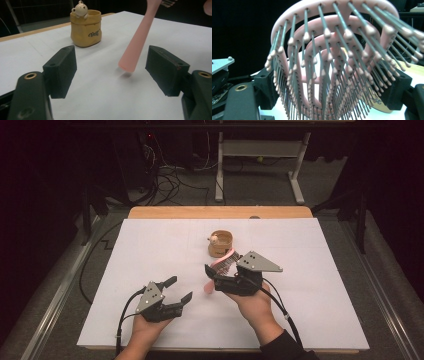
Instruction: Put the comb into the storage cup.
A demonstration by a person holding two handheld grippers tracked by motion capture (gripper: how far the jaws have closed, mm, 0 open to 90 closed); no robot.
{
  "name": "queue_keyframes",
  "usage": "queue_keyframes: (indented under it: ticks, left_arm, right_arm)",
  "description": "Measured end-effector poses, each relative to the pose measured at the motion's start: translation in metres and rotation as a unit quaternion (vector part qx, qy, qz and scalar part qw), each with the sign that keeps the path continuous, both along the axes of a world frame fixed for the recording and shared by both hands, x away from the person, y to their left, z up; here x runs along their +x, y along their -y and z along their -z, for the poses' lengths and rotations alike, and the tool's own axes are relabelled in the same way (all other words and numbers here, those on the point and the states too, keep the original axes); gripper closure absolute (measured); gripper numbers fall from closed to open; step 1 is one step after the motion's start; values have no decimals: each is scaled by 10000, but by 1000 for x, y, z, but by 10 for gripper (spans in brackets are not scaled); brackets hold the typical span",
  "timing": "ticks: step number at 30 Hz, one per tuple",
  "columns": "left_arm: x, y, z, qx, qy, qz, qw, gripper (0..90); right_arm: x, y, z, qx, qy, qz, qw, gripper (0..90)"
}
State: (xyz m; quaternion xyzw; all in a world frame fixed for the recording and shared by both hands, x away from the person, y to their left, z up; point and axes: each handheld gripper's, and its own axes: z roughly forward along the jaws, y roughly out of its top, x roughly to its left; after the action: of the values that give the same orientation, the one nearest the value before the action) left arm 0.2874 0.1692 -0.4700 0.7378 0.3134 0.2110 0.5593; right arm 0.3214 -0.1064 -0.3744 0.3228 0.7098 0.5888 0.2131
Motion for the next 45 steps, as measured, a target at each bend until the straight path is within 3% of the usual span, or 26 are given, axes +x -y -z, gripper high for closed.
queue_keyframes:
  ticks: [2, 10, 16, 27, 45]
  left_arm:
    - [2, -3, 1, -38, -66, -48, 10000, 201]
    - [6, -10, 3, -85, -145, -210, 9996, 159]
    - [8, -12, 4, -82, -188, -218, 9996, 138]
    - [10, -13, 4, -75, -253, -238, 9994, 0]
    - [9, -12, 4, -37, -257, -181, 9995, 0]
  right_arm:
    - [0, 3, -1, 7, 8, 31, 10000, 205]
    - [-1, 18, -4, -32, 57, 173, 9998, 205]
    - [-1, 28, -5, -72, 101, 259, 9996, 205]
    - [-2, 47, -8, -121, 164, 440, 9988, 205]
    - [-3, 79, -12, -210, 262, 787, 9963, 205]
